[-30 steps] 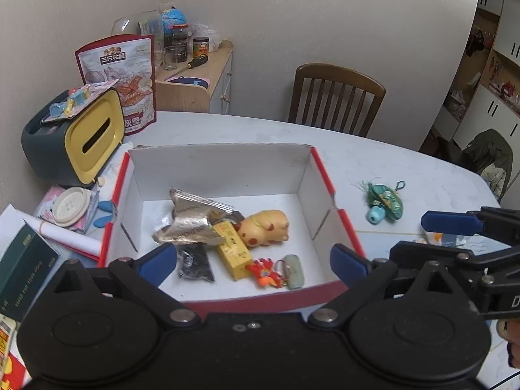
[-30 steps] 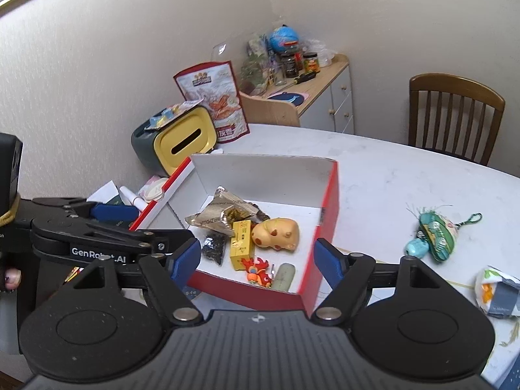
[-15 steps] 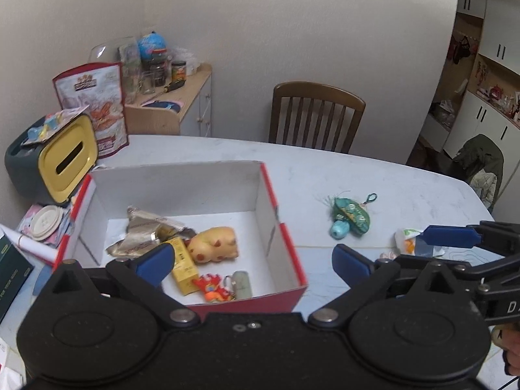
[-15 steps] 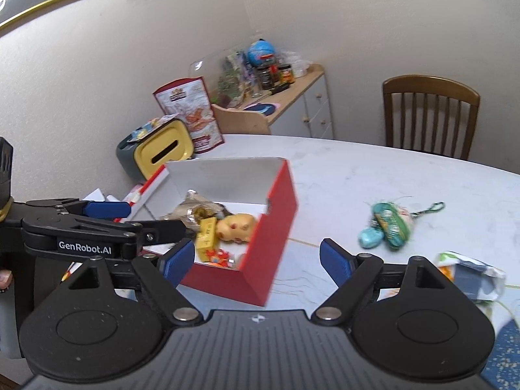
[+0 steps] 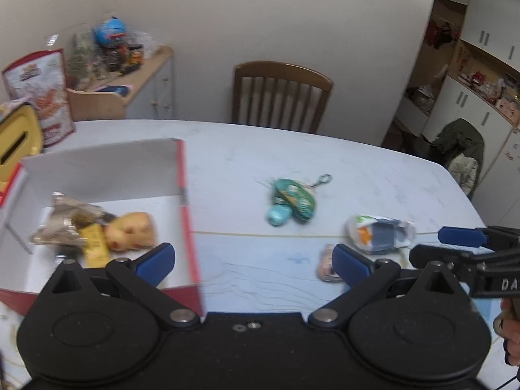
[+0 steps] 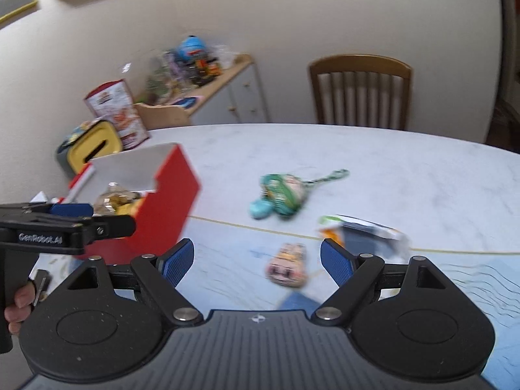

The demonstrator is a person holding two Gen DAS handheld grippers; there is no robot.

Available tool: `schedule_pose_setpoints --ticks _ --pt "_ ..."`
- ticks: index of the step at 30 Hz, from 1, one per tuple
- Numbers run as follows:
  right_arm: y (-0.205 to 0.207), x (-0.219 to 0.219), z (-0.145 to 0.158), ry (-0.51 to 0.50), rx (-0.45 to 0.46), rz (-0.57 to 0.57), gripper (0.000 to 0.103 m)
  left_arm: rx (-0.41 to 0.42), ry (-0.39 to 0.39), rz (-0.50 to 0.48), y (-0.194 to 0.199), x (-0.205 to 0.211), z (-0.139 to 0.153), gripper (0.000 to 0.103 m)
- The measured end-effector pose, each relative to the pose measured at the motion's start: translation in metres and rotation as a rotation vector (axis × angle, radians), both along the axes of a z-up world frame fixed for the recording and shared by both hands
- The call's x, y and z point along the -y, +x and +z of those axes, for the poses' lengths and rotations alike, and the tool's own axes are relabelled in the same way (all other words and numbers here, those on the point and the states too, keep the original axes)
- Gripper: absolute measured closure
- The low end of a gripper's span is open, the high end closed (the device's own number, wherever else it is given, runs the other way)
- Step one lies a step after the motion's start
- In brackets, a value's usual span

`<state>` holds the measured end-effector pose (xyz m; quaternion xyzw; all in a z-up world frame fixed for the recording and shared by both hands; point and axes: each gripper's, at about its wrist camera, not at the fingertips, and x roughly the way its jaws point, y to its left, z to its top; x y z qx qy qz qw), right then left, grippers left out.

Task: Organize objects
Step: 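Withdraw both tools from the red box toward the bunny doll and paper bag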

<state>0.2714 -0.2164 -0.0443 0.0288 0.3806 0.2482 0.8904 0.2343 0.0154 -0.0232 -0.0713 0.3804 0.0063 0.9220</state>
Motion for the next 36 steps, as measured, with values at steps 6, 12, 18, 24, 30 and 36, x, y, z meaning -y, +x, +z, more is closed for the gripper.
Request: schedule_pose_setpoints --ticks 6,12,18,24,30,36 --pt "0.014 0.035 -0.007 -0.024 0.003 -0.037 0.018 -0.015 0.001 -0.037 0.014 0.036 -0.019 0.0" --pt "0.04 0.058 -0.016 -0.056 0.001 -0.045 0.018 -0.042 -0.029 -0.052 0.034 0.063 -0.034 0.0" --pt "0.073 0.072 -0.038 -0.095 -0.031 -0.029 0.018 -0.084 -0.044 -0.043 0.057 0.086 -0.053 0.0" --pt "0.101 0.074 -0.068 -0.143 -0.068 0.012 0.018 -0.12 -0.012 -0.039 0.073 0.102 -0.076 0.0" --pt "0.122 0.068 -0.091 -0.185 -0.086 0.07 0.018 -0.136 -0.006 -0.032 0.088 0.107 -0.093 0.0" --pt "0.136 0.06 -0.107 -0.196 -0.095 0.107 0.018 -0.155 0.019 -0.034 0.097 0.112 -0.108 0.001"
